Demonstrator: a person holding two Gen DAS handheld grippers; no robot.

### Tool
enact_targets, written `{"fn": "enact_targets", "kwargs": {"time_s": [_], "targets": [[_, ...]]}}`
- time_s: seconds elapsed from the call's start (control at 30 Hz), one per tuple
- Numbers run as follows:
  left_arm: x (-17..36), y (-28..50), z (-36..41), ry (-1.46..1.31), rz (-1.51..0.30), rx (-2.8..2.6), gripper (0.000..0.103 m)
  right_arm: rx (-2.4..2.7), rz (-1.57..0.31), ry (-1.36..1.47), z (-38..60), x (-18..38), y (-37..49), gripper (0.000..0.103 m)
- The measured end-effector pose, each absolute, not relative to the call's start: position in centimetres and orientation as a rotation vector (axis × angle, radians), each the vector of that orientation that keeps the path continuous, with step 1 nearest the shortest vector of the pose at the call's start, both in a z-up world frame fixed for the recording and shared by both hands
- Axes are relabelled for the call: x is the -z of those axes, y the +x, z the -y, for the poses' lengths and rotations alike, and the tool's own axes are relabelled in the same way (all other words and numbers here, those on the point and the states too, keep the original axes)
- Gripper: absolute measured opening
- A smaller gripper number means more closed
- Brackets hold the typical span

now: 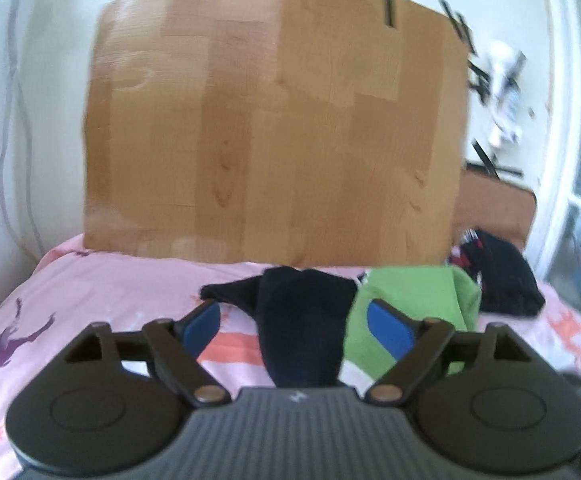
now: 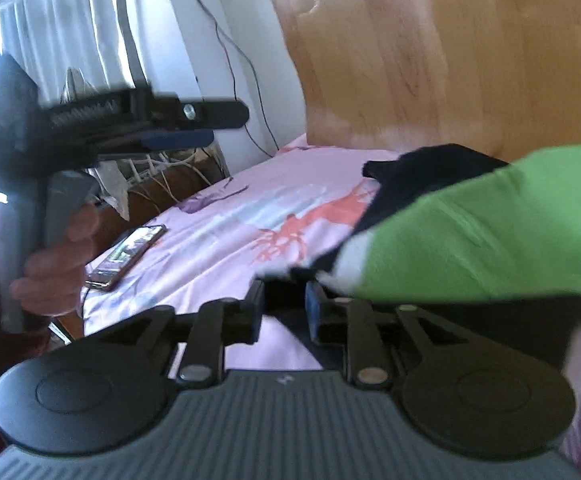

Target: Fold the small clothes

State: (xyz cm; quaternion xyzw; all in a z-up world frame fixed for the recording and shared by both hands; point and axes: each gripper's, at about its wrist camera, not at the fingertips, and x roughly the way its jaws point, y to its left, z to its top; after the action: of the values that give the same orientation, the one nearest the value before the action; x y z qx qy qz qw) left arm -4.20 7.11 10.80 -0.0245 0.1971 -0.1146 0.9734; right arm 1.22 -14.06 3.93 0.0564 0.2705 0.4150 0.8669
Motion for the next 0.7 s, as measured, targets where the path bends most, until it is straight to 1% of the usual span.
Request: {"fn": "enact_targets", "kwargs": {"time_s": [0.03, 0.07, 0.13, 0.2, 0.27, 0.37, 0.47, 0.5, 0.6, 0.7], "targets": [[-10.5, -4.2, -6.2, -0.020, -0.401, 0.252, 0.085, -0.863, -0.549, 0.143, 15.5, -4.2, 0.8, 0.035], [-10.3, -3.9, -5.4, 0.006, -0.407, 0.274, 0.086, -0.848, -0.531, 0.163, 16.7, -4.6, 0.2, 0.036], [-9.3, -4.3, -3.1, 0.075, -0.415, 0.320, 0.091, -0.784, -0.491, 0.205, 19.8, -5.1, -1.0, 0.036], [-8.4, -4.7, -0.9, 0.155, -0.415, 0.356, 0.093, -0.683, -0.469, 0.249, 22.8, -5.3, -1.4, 0.036], [-7.2, -5.2, 1.6, 0.263, -0.410, 0.375, 0.094, -0.584, -0.462, 0.294, 25.8, -4.6, -1.9, 0.038], [-4.9, -4.9, 4.5, 0.410, -0.416, 0.347, 0.093, -0.462, -0.468, 0.334, 27.5, -3.9, -1.1, 0.038], [-2.5, -3.8, 5.9, 0.517, -0.461, 0.279, 0.077, -0.406, -0.468, 0.373, 29.0, -3.1, -0.9, 0.038], [-2.2, -3.4, 6.0, 0.526, -0.478, 0.270, 0.069, -0.399, -0.468, 0.381, 29.4, -3.1, -0.8, 0.038], [-3.1, -3.3, 4.9, 0.469, -0.485, 0.285, 0.069, -0.390, -0.469, 0.384, 29.2, -2.9, -0.1, 0.038], [-4.4, -3.5, 3.5, 0.421, -0.450, 0.285, 0.075, -0.392, -0.467, 0.349, 29.0, -2.9, -0.1, 0.038]]}}
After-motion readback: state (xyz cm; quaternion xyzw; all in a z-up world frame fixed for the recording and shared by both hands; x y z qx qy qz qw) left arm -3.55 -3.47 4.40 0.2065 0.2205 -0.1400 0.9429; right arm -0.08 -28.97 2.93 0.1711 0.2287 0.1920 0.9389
